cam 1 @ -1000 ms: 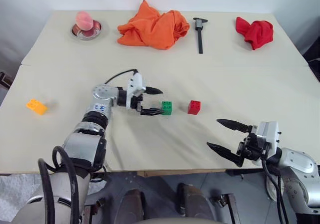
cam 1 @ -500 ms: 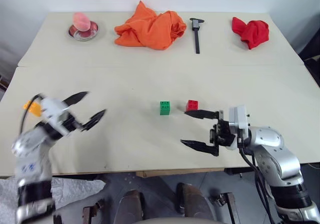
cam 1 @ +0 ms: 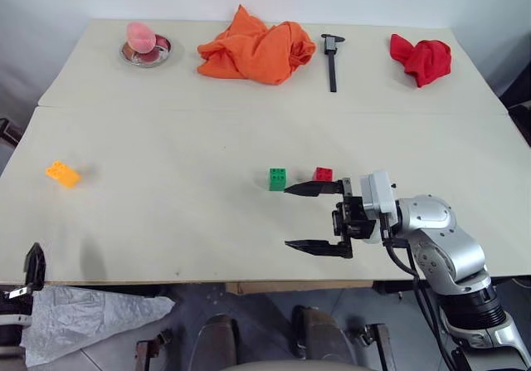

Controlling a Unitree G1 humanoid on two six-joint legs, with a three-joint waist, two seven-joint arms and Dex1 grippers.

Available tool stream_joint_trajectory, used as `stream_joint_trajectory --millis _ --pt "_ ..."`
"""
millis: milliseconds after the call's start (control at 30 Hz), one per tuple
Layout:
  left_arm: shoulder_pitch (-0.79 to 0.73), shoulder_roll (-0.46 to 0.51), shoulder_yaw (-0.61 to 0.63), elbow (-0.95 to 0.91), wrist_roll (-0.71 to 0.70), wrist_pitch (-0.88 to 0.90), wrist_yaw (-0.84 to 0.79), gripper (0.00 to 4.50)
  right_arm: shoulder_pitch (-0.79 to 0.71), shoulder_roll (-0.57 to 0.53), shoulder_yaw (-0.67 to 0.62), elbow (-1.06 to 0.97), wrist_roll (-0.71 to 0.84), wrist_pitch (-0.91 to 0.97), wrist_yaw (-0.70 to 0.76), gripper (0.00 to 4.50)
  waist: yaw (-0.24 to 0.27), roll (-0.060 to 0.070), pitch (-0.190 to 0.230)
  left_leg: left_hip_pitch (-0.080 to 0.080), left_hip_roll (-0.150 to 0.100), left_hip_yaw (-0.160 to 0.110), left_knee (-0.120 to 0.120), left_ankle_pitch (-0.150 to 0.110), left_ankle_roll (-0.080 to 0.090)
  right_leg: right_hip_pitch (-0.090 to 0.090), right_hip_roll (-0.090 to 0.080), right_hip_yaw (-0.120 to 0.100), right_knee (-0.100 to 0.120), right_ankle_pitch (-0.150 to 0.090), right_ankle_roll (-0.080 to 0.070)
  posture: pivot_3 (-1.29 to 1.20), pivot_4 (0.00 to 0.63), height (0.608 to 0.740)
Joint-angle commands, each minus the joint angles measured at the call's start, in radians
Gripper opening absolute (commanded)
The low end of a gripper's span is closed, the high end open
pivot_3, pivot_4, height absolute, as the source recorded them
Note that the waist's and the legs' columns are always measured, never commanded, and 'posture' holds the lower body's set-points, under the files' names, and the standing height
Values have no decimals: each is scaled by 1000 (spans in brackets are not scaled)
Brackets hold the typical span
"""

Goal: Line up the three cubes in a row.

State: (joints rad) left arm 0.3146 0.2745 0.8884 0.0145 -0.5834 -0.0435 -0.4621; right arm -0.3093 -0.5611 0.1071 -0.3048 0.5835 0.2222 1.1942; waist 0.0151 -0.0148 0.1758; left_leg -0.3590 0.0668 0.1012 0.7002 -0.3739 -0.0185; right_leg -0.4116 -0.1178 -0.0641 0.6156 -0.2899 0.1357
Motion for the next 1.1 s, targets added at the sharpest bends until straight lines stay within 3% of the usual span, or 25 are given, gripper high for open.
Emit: stream_joint_trajectory --millis 33,167,300,433,733,1033,1100 --pt "-39 20 -56 -53 27 21 69 4483 -9 -2 -30 2 26 -2 11 4500 4 0 0 0 0 0 0 0 0 0 0 0 0 0 0 0 150 740" --pt "-164 21 -137 -131 86 113 269 4483 6 -9 -56 35 38 0 18 4500 7 -1 -1 0 0 0 0 0 0 0 0 0 1 0 0 0 150 740" --pt "-311 4 -188 -200 124 339 560 4483 19 -32 -75 78 21 -14 45 4500 5 -2 -1 0 0 0 0 0 0 0 0 0 2 0 0 0 150 740" --pt "-421 6 -232 -205 199 384 686 4483 25 -38 -86 88 19 -14 48 4500 -4 -2 -1 1 0 1 -1 0 -1 -1 0 0 2 0 0 0 150 740" --pt "-665 -18 -254 -10 262 353 855 4483 40 -23 -80 79 10 -13 34 4500 -5 -2 -1 1 0 2 -1 1 -2 0 0 0 2 0 0 0 150 740" --pt "-740 12 -263 105 297 352 909 4483 62 -18 -85 70 3 -17 13 4500 -5 -2 -1 1 0 2 -1 1 -2 -1 1 0 1 0 0 0 150 740" --pt "-742 20 -273 113 309 351 908 4109 69 -14 -85 68 3 -19 6 4500 -3 -2 -1 1 0 2 -1 1 -2 -1 1 0 1 0 0 0 150 740"
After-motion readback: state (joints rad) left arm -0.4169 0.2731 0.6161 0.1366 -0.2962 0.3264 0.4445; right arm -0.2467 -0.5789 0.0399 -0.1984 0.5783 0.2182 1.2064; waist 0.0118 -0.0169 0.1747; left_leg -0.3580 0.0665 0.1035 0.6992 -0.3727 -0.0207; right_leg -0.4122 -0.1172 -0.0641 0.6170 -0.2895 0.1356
